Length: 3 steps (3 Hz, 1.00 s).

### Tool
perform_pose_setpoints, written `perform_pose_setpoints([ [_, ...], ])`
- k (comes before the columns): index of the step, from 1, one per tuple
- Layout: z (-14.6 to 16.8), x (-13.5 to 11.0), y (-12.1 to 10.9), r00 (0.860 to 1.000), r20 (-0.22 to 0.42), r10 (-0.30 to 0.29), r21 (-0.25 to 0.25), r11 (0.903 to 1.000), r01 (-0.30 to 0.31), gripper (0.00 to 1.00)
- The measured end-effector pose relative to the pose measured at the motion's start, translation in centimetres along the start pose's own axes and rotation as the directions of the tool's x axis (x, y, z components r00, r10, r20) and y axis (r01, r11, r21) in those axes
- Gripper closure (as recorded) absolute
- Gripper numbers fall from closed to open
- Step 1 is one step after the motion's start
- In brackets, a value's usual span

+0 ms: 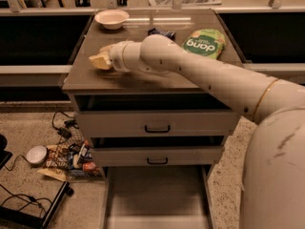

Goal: Pick orange from bottom drawer and place on counter

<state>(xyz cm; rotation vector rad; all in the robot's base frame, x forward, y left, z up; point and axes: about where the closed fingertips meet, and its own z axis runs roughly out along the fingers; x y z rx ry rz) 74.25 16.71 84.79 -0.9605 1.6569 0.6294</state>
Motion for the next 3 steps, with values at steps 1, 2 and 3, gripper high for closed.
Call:
perform_pose_setpoints([
  [1, 0.14, 0.06, 0.20, 1.000, -0.001, 0.002, -0.004, 1.0000, -0.002, 0.83],
  [2, 0.31, 0.06, 0.39, 1.000, -0.001, 0.002, -0.008, 1.0000, -0.002, 0.59],
  [3, 0.47, 0.06, 0.58, 1.000, -0.001, 0.002, -0.011, 0.9999, -0.002, 0.36],
])
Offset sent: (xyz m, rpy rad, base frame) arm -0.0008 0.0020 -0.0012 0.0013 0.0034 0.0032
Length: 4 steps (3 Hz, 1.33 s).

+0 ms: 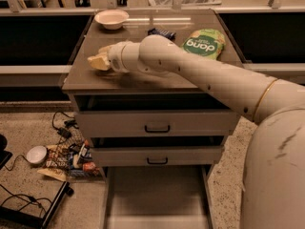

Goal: Pick orange from bottom drawer and place on counter

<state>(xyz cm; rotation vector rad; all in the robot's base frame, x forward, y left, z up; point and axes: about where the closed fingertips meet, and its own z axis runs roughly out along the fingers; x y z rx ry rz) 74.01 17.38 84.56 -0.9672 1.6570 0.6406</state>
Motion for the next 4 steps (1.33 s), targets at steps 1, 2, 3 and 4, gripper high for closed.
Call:
perform_pose_setpoints([
  [1, 0.2, 0.0, 0.2, 1.000, 0.000, 0.000, -0.004, 1.0000, 0.000, 0.12],
  [2, 0.3, 0.0, 0.4, 1.000, 0.000, 0.000, -0.007, 1.0000, 0.000, 0.00],
  [3, 0.3, 0.0, 0.4, 1.000, 0.000, 0.000, -0.007, 1.0000, 0.000, 0.00],
  [4, 0.1, -1.4, 0.2, 1.000, 0.007, -0.010, -0.016, 0.9998, 0.011, 0.00],
])
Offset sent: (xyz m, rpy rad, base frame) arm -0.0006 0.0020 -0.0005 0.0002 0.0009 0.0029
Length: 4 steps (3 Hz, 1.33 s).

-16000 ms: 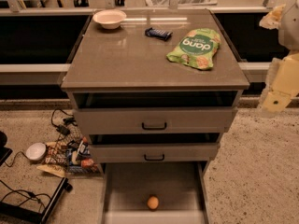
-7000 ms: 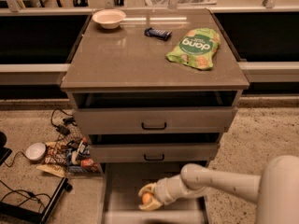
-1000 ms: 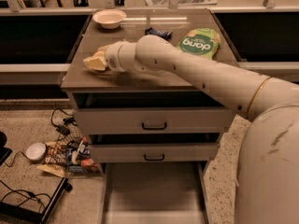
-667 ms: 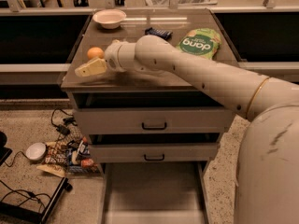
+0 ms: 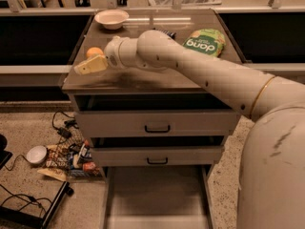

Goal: Pick orange from bottom drawer and place on counter

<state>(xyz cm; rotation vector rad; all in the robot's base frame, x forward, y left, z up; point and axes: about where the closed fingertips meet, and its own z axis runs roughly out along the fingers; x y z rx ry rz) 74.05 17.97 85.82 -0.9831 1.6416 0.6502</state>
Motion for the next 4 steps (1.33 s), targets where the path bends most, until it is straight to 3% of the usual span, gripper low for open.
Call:
perform_pose_setpoints([
  [2, -7.2, -8.9, -3.2, 0.998, 0.034, -0.054, -0.054, 0.9970, 0.056, 0.00],
  [3, -12.9, -11.3, -2.6, 0.998, -0.006, -0.062, -0.103, 0.9928, 0.061, 0.00],
  [4, -19.6, -11.7, -1.6, 0.998, -0.023, -0.058, -0.091, 0.9943, 0.055, 0.00],
])
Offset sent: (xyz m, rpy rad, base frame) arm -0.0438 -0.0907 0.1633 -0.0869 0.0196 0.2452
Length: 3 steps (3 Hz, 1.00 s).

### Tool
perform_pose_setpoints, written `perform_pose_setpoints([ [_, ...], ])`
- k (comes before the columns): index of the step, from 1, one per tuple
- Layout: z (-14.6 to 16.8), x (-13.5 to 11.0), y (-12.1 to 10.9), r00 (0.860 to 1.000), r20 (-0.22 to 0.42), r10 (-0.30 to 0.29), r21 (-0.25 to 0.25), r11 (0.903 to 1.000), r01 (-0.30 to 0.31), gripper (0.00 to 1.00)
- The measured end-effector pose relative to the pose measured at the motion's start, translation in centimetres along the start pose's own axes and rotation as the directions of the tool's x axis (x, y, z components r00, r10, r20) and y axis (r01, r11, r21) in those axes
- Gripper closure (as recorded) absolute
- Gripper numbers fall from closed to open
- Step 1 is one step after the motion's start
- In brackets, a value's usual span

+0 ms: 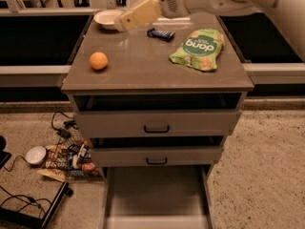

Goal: Pick orange from bottom drawer and place on counter

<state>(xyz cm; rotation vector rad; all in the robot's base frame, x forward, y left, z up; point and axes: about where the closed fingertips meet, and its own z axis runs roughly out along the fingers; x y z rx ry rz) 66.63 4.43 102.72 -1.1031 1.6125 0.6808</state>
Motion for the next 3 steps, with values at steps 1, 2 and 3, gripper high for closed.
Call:
perform_pose_setpoints([
  [1, -5.6, 0.4, 0.1, 0.998, 0.059, 0.017, 0.111, 0.9936, -0.024, 0.00],
  [2, -8.7, 1.9, 1.1, 0.991, 0.128, 0.026, 0.230, 0.9715, -0.055, 0.00],
  [3, -9.6, 5.7, 1.9, 0.982, 0.184, 0.047, 0.326, 0.9393, -0.106, 0.00],
])
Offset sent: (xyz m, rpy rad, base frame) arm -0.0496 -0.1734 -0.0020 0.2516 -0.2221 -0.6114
